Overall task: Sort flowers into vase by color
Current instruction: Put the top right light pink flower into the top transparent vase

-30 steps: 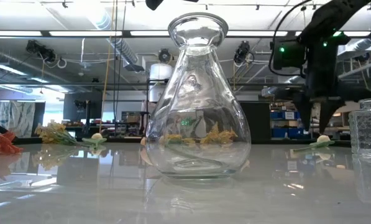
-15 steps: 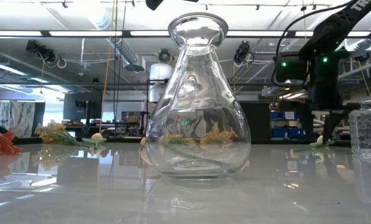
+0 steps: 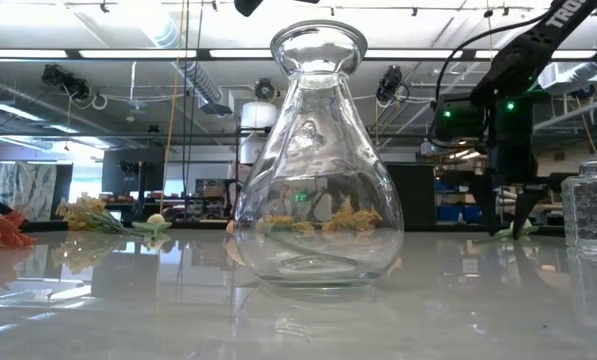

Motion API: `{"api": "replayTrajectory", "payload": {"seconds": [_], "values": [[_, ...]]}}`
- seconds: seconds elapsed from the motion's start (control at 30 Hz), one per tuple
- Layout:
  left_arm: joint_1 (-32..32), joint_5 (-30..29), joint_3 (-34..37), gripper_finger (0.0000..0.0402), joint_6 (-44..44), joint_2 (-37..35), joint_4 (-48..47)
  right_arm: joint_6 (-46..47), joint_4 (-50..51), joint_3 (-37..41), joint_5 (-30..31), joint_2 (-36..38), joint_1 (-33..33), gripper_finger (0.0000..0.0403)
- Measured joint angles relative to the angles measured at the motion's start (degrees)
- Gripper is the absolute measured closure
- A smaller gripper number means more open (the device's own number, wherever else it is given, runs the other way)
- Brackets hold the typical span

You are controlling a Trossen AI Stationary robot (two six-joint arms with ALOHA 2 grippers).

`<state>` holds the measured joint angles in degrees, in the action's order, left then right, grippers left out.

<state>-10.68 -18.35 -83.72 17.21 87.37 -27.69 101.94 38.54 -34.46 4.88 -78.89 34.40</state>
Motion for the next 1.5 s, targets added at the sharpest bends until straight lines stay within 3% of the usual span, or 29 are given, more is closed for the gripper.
{"api": "replayTrajectory", "payload": {"seconds": [0.17, 0.6, 0.9, 1.07, 1.5], "values": [[0.0, 0.0, 0.0, 0.0214, 0.0, 0.0, 0.0, -0.2, 0.2, 0.0, -1.0, 0.0, 0.2, 0.027], [0.0, 0.0, 0.0, 0.0214, 0.2, 0.0, 0.0, -2.9, 0.1, 0.2, -2.4, 0.7, 0.2, 0.0394], [0.0, 0.0, 0.0, 0.0214, 0.2, 0.0, 0.0, -3.6, -1.6, 0.3, -3.8, 3.0, -0.4, 0.0396], [0.0, 0.0, 0.0, 0.0214, 0.2, 0.0, 0.0, -4.6, -1.6, -0.8, 0.1, 6.6, -1.1, 0.0396], [0.0, 0.0, 0.0, 0.0214, 0.2, 0.0, 0.0, -23.7, -1.2, -9.4, 9.2, 13.9, -3.3, 0.0397]]}}
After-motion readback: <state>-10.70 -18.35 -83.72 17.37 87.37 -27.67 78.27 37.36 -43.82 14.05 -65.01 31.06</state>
